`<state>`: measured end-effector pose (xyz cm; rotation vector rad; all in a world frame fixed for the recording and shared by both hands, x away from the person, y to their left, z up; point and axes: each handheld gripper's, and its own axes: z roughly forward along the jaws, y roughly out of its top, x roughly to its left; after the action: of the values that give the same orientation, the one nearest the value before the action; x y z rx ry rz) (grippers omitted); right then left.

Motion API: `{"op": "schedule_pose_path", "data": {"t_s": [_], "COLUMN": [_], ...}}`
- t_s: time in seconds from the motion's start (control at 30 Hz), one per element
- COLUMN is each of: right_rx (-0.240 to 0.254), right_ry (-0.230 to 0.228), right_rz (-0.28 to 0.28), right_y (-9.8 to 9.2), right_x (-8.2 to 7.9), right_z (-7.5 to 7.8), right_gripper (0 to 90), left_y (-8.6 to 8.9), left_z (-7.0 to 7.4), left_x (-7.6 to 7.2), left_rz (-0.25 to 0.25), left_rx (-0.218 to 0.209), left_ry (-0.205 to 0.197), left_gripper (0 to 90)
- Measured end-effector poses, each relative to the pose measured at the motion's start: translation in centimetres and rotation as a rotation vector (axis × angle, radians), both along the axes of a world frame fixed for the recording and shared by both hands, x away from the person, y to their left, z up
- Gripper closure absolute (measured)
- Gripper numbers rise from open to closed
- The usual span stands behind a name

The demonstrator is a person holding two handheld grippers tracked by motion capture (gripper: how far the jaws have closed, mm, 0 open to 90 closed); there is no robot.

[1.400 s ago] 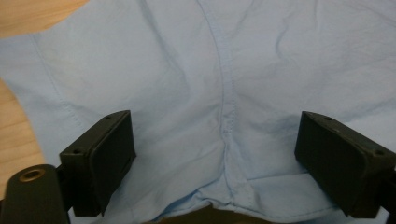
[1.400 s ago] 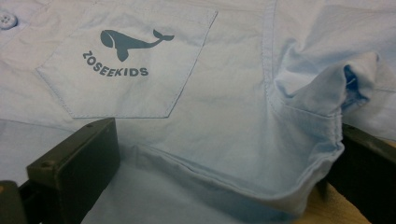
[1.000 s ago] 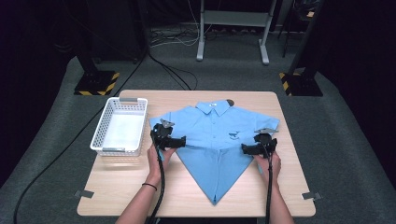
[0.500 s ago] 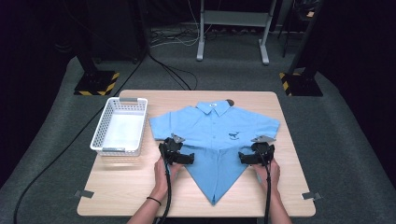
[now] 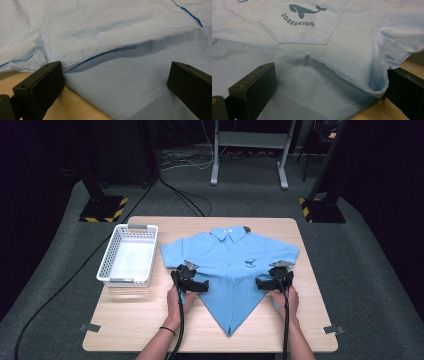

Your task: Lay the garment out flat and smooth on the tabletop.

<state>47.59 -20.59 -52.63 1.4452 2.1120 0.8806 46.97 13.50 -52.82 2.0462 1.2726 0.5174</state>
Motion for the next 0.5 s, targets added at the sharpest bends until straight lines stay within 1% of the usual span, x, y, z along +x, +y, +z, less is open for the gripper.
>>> {"op": "schedule_pose_path", "data": {"t_s": [0.07,0.1,0.13,0.17,0.23,0.33,0.43,0.5], "right_rx": [0.000,0.000,0.000,0.000,0.000,0.001,0.001,0.000], "right_ry": [-0.003,0.001,0.001,0.001,-0.004,-0.001,-0.004,-0.001], "right_rz": [-0.002,-0.008,-0.008,-0.015,-0.017,-0.023,-0.033,-0.038], "right_y": [0.0,-0.1,-0.1,-0.1,-0.1,-0.2,-0.3,-0.3], "right_x": [0.5,1.0,1.0,1.5,1.8,2.3,3.2,3.3], "right_z": [0.0,0.0,0.0,0.0,0.0,0.1,0.1,0.1], "right_gripper": [1.4,1.4,1.4,1.4,2.1,2.0,2.2,2.0], "left_y": [0.0,-0.1,-0.1,-0.1,-0.3,-0.3,-0.4,-0.5], "left_z": [0.0,0.0,0.0,0.0,0.0,0.0,0.0,0.0], "left_x": [0.3,0.4,0.5,0.7,1.1,1.3,1.5,1.5], "left_rz": [0.005,0.009,0.011,0.012,0.018,0.021,0.024,0.025], "left_rx": [0.000,-0.003,-0.001,-0.001,0.000,0.000,-0.002,-0.001], "left_ry": [0.000,-0.003,-0.002,-0.001,-0.001,-0.003,-0.004,-0.003], "left_gripper": [0.6,0.6,0.6,0.6,0.6,0.6,0.6,0.7]}}
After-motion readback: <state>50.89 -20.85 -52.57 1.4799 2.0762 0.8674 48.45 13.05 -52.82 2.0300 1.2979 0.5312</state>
